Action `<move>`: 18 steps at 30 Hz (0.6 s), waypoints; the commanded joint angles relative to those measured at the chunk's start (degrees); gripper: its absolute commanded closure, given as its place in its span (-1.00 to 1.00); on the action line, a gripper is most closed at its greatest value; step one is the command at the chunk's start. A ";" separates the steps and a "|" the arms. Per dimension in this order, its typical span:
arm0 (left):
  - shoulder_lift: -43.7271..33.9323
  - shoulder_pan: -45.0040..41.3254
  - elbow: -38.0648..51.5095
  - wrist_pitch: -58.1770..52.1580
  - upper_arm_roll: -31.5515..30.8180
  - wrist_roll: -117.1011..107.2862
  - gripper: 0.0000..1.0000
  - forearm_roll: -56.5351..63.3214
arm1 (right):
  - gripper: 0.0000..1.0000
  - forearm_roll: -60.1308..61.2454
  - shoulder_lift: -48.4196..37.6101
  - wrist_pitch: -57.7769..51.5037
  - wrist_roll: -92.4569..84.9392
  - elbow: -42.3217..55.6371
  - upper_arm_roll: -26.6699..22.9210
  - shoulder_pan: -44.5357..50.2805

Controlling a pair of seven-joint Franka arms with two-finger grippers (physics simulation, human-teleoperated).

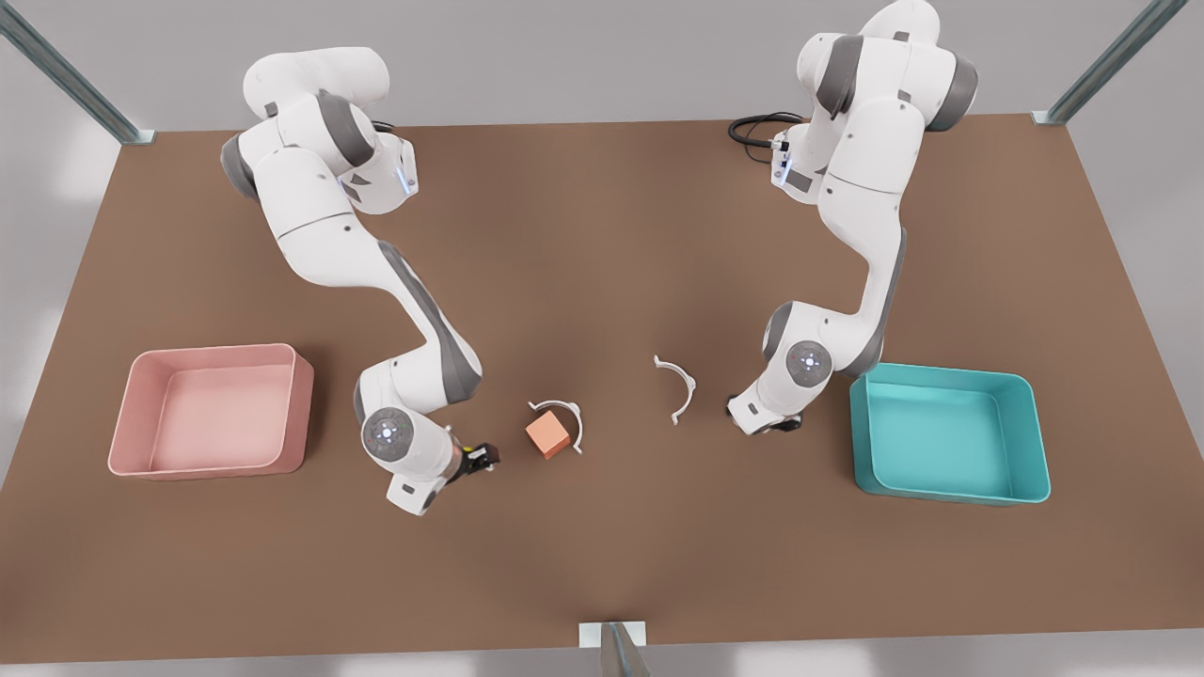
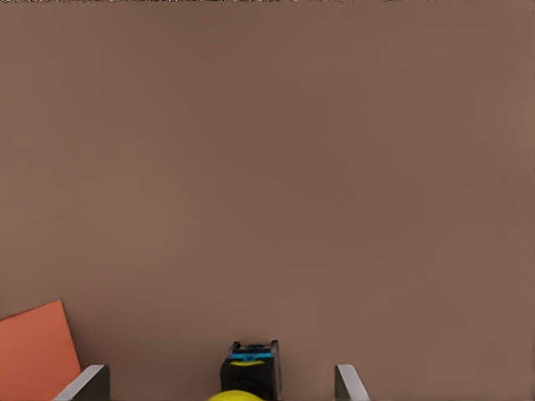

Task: Place the red button in the blue storage box with the left arm, and place the yellow button in the pink storage box with the right arm

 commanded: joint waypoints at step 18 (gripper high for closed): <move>-14.72 27.60 0.32 -20.33 0.44 48.71 -0.58 -0.34 | -1.00 -4.39 -2.01 3.68 4.17 -8.89 0.78 -0.79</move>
